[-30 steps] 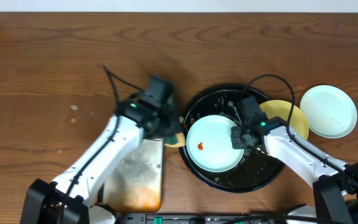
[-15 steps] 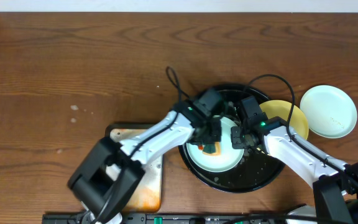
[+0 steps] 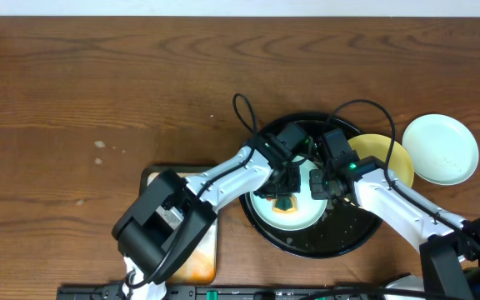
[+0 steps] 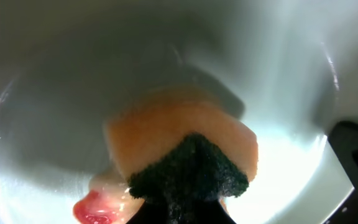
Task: Clean dirty plates on tray and stack at the side
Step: 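Scrub the lower green plate with the sponge while right gripper holds it, then return the sponge to the soapy tray with the left gripper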
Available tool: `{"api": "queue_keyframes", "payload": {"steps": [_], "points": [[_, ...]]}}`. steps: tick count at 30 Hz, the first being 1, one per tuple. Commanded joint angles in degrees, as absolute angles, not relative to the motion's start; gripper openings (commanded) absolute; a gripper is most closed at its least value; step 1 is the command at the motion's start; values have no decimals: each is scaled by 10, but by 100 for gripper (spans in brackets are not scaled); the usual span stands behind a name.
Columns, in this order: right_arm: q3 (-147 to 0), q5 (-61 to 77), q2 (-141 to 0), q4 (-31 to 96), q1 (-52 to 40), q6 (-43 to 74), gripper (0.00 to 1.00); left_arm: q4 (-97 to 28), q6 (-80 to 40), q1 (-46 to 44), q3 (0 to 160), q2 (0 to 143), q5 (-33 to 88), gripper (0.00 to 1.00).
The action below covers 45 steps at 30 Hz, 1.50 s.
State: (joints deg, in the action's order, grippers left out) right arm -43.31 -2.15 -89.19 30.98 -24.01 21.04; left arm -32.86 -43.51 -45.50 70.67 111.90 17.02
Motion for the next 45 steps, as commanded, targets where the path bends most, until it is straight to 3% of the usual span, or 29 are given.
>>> {"api": "queue_keyframes", "payload": {"steps": [1,20,35,45], "points": [[-418,-19,-904,313,-239,223,1,-365,-464,-447,699,1149,98,7],[-418,-19,-904,319,-239,223,1,-504,-466,-373,755,1131,26,8],[-430,-28,-901,327,-239,198,1,-599,-442,-369,787,1003,3,8],[-482,-59,-869,384,-240,170,1,-714,-441,-294,757,902,-75,8]]}}
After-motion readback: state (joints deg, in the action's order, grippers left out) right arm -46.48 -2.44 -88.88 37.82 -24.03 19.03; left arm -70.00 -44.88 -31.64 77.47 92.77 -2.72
